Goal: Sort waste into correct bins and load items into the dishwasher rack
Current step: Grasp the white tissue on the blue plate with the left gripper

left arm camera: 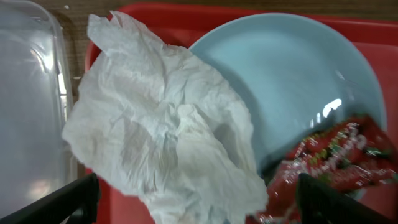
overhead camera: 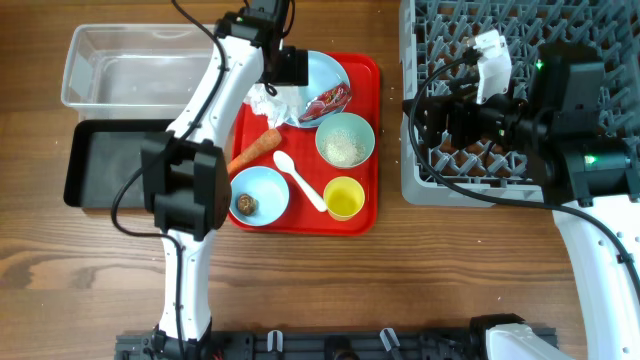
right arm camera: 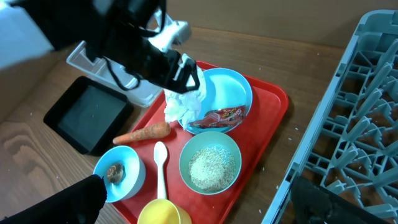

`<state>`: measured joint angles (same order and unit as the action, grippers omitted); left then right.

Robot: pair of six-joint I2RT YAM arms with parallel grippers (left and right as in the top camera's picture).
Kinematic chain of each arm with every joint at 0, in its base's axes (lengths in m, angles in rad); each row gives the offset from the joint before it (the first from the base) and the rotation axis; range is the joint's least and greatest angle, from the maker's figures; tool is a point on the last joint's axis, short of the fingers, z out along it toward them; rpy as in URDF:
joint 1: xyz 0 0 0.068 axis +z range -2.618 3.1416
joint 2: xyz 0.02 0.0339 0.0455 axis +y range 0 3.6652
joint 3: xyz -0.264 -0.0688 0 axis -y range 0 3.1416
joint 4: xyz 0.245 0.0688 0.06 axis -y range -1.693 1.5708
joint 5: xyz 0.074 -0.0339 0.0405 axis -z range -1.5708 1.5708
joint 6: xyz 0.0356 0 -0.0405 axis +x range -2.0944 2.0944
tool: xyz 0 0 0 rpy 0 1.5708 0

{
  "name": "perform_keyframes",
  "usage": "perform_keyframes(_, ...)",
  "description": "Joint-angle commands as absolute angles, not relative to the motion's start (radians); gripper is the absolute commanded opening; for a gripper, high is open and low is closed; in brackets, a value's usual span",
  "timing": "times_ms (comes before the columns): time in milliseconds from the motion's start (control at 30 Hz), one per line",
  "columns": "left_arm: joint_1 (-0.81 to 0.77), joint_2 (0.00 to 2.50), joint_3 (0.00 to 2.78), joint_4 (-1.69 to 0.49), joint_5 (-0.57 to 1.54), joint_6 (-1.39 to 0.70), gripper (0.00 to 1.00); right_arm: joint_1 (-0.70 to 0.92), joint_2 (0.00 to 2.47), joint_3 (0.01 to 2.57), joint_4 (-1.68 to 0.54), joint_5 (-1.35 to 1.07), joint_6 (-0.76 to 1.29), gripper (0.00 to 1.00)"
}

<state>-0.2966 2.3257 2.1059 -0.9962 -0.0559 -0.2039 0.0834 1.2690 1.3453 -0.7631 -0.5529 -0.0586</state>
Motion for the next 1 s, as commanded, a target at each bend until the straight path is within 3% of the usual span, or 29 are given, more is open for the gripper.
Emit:
perform_keyframes(0, -0.311, 2.373, 2.114, -0.983, -0.081, -0.213, 1.00, 0.081, 1.282, 1.367, -0.765, -0.558, -0.077, 0.97)
perform_keyframes(200, -0.329, 2.452, 2.113, -0.968, -0.085, -0.187, 0.94, 0.081, 1.311, 1.367, -0.764, -0.559, -0.076, 0.91)
perform_keyframes(400, -0.346, 2.483, 2.113, -0.968, -0.133, -0.187, 0.56, 0.081, 1.322, 1.367, -0.764, -0.559, -0.075, 0.88)
perform_keyframes(533, -0.346, 2.482, 2.114, -0.965, -0.150, -0.187, 0.52, 0.081, 1.323, 1.367, -0.764, -0.559, -0.075, 0.87)
perform_keyframes(700, -0.346, 2.461, 2.114, -0.984, -0.252, -0.187, 0.56, 0.081, 1.323, 1.367, -0.763, -0.559, -0.075, 0.87)
perform_keyframes(833, -0.347, 2.414, 2.115, -0.991, -0.252, -0.188, 0.41, 0.081, 1.323, 1.367, -0.757, -0.559, -0.075, 0.87)
perform_keyframes(967, -0.348, 2.371, 2.115, -0.989, -0.252, -0.188, 0.32, 0.081, 1.323, 1.367, -0.757, -0.559, -0.075, 0.87)
